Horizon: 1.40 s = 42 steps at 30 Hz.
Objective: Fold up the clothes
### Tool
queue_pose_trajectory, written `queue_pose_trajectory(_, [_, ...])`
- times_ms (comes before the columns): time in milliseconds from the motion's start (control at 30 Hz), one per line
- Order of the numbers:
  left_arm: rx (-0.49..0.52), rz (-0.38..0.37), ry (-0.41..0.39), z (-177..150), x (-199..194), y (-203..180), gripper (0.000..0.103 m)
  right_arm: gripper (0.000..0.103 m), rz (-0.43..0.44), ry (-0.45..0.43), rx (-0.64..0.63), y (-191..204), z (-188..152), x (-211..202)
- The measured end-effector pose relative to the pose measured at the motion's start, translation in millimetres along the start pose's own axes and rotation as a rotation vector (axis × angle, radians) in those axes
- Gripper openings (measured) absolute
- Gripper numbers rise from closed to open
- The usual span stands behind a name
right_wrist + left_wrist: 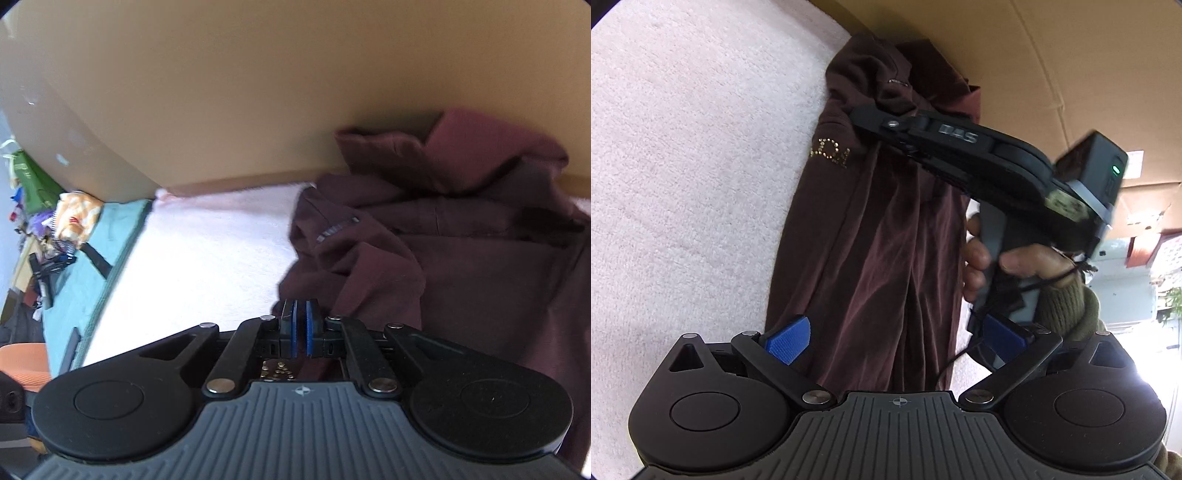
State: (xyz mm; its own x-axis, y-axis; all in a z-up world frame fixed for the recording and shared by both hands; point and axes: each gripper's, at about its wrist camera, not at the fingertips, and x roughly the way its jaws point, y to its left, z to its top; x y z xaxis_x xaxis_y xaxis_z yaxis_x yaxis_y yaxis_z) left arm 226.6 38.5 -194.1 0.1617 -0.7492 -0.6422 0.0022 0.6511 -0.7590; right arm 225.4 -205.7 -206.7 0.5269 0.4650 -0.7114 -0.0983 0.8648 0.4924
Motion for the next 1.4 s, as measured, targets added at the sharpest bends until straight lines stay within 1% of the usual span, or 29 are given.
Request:
queue_pose_trajectory(100, [0.0,-0.017,-0.018,2,-6,0,0.103,0.008,0.06,-0.058,0.023,-4,-1,-25])
queue_pose_trajectory(167, [0.002,-0.027,-0.019,4,-8,0,0.103,0.011,0.078,-0.038,0.007,-5,-4,-39])
queue_pose_trajectory(200, [0.004,-0.024,-0.018,4,-7,-1,0.103,0.014,0.081,-0.013,-0.01,-5,-6,-44])
queue_pose_trajectory(267, [0.002,-0.022,-0.013,3,-6,0,0.103,0.023,0.056,0.03,-0.059,-1,-14,-46])
queue_pose_trajectory(300, [-0.004,-0.024,-0.009,2,-5,0,0.103,0.032,0.042,0.042,-0.079,1,-18,-45])
queue_pose_trajectory(333, [-0.006,-0.025,-0.005,0,-4,1,0.103,0.036,0.031,0.051,-0.092,3,-21,-44])
queue_pose_trajectory(500, [-0.018,-0.027,0.006,-5,-1,2,0.103,0.036,0.004,0.062,-0.104,11,-31,-35])
queue_pose_trajectory(567, [-0.031,-0.028,0.003,-7,-2,4,0.103,0.034,-0.026,0.062,-0.122,15,-30,-31])
queue_pose_trajectory(600, [-0.035,-0.029,-0.001,-7,-4,4,0.103,0.027,-0.035,0.072,-0.131,16,-30,-30])
queue_pose_trajectory(633, [-0.039,-0.031,-0.007,-8,-6,5,0.103,0.006,-0.039,0.085,-0.135,16,-30,-28])
queue_pose_trajectory(667, [-0.042,-0.032,-0.013,-9,-8,6,0.103,0.001,-0.038,0.089,-0.132,16,-29,-29])
queue_pose_trajectory(700, [-0.045,-0.036,-0.021,-9,-10,6,0.103,0.001,-0.023,0.08,-0.12,15,-27,-32])
queue_pose_trajectory(833, [-0.059,-0.059,-0.044,-10,-19,7,0.103,0.001,0.118,0.044,-0.001,9,-21,-38])
queue_pose_trajectory(867, [-0.062,-0.065,-0.044,-9,-18,7,0.103,0.001,0.137,0.044,0.023,8,-20,-36])
queue_pose_trajectory(900, [-0.064,-0.072,-0.045,-7,-17,6,0.103,0.001,0.139,0.051,0.037,6,-20,-31])
queue_pose_trajectory(967, [-0.057,-0.075,-0.044,-6,-15,3,0.103,0.001,0.108,0.064,0.055,2,-21,-17])
queue_pose_trajectory(1000, [-0.048,-0.072,-0.043,-5,-14,1,0.103,0.004,0.09,0.068,0.065,-1,-23,-11])
queue_pose_trajectory(1067, [-0.033,-0.065,-0.04,-4,-11,-2,0.103,0.004,0.092,0.066,0.11,-8,-25,-10])
queue_pose_trajectory(1100, [-0.03,-0.07,-0.038,-5,-11,-3,0.103,0.008,0.102,0.055,0.13,-11,-25,-13])
queue_pose_trajectory(1133, [-0.03,-0.078,-0.035,-5,-10,-4,0.103,0.017,0.115,0.034,0.137,-13,-25,-20])
queue_pose_trajectory(1167, [-0.029,-0.084,-0.033,-3,-7,-7,0.103,0.02,0.123,0.013,0.133,-14,-26,-29])
queue_pose_trajectory(1233, [-0.02,-0.094,-0.031,-1,-2,-10,0.103,0.022,0.14,-0.003,0.128,-18,-27,-45])
queue_pose_trajectory(1300, [-0.008,-0.106,-0.027,2,5,-14,0.103,0.022,0.157,0.003,0.118,-22,-29,-55])
queue_pose_trajectory(1367, [0.016,-0.075,-0.027,8,15,-16,0.103,0.022,0.16,0.029,0.111,-26,-33,-56])
queue_pose_trajectory(1400, [0.027,-0.059,-0.026,11,19,-17,0.103,0.022,0.149,0.045,0.11,-29,-35,-55])
